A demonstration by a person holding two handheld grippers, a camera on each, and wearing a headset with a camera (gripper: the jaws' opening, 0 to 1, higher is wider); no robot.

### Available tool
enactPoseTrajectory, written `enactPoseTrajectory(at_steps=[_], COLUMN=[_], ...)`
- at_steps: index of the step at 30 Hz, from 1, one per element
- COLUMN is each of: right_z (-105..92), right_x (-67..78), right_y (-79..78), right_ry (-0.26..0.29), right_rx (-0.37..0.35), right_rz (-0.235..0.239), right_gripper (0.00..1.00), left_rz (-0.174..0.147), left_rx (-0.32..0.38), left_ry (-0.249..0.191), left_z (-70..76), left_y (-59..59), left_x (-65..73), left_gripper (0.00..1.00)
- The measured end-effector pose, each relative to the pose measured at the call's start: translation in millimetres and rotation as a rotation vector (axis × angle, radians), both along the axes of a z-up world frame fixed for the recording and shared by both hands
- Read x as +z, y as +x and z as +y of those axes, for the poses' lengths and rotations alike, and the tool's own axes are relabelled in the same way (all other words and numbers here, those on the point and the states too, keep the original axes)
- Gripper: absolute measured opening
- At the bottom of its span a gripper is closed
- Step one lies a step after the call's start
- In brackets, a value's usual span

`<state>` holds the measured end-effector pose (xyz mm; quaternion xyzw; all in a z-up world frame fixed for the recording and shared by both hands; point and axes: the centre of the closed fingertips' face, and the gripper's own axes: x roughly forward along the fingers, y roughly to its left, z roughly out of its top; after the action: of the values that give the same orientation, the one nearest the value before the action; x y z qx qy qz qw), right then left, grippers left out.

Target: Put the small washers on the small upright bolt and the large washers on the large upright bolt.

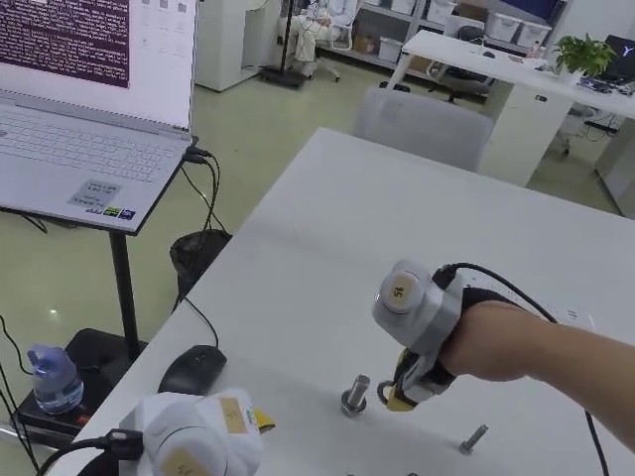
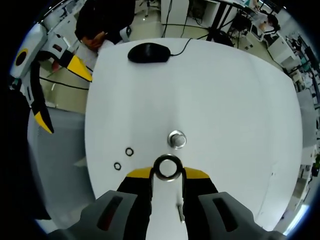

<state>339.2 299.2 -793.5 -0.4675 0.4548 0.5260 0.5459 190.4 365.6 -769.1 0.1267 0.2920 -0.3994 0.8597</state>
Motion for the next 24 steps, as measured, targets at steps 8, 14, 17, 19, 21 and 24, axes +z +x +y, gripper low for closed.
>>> enactPoseTrajectory(at_steps=[8, 14, 17, 19, 21, 24], right_z=[17.4, 23.3, 25.9, 27.3, 29.0, 30.8], right_x=[-1.6, -9.1, -12.4, -14.4, -16.4, -17.8], right_y=[10.6, 14.4, 16.4, 16.8, 17.7, 18.7], right_ry=[0.03, 0.017, 0.016, 0.015, 0.012, 0.009], right_rx=[-0.006, 0.008, 0.008, 0.007, 0.01, 0.008], right_rz=[-0.015, -0.011, -0.014, -0.011, -0.013, -0.011], right_gripper=[0.22, 0.22, 0.22, 0.22, 0.22, 0.22], left_rz=[0.008, 0.012, 0.017, 0.021, 0.023, 0.029], left_rx=[0.0, 0.008, 0.013, 0.014, 0.016, 0.025], left_ry=[0.004, -0.008, -0.006, -0.004, 0.0, -0.006], left_z=[2.6, 4.4, 6.1, 7.4, 8.8, 10.6], left_y=[3.9, 6.1, 5.2, 3.5, 2.2, 1.9], left_x=[-0.6, -0.1, -2.1, -3.3, -4.4, -5.0], left_gripper=[0.71, 0.71, 0.71, 0.71, 0.71, 0.71])
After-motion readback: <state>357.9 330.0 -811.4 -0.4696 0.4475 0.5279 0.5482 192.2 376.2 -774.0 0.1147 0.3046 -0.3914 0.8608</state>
